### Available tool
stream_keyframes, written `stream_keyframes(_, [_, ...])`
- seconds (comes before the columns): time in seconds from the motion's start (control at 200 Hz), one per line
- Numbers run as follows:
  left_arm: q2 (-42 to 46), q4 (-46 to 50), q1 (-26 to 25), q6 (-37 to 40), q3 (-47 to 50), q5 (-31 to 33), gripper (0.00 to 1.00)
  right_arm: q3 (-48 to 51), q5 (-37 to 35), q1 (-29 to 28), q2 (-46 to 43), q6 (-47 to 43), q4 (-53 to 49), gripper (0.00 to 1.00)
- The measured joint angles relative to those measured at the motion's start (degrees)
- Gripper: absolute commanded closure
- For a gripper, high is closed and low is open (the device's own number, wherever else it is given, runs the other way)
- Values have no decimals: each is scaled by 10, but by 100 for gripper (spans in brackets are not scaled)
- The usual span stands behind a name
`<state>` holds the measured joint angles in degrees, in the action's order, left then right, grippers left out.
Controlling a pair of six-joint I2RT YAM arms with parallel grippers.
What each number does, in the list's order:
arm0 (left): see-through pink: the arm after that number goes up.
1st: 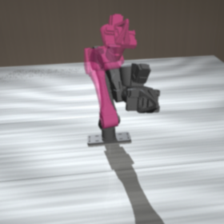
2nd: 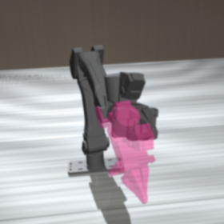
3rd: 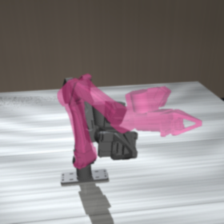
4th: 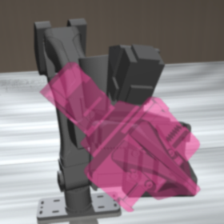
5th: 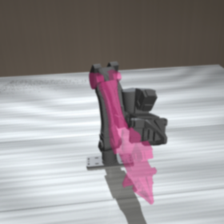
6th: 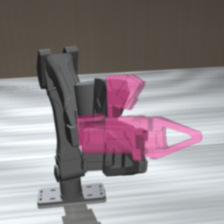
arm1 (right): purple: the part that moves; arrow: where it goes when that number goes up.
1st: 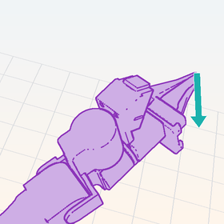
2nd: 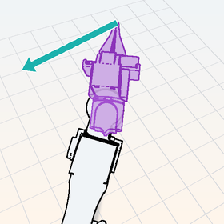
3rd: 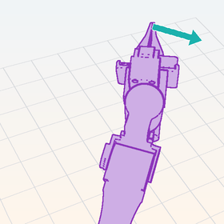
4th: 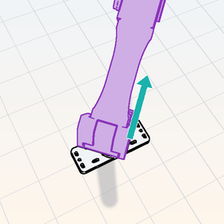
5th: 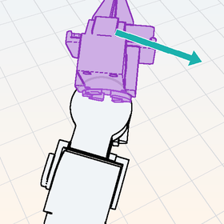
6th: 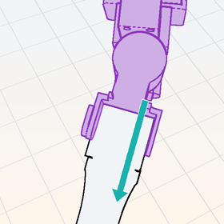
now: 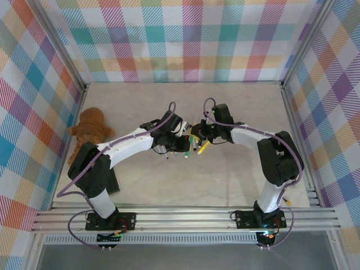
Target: Open the pen caps
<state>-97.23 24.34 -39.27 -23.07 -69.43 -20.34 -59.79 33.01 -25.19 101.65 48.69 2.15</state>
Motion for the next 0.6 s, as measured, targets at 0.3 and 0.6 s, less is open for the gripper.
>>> stream_keyframes(0.3, [-1,-5,0,-4,0,2,65,-1,1,-8,0,2,-3,100])
stream_keyframes(0.6, [-8,-7,0,-5,0,2,65,-3,0,-12,0,4,-10,100])
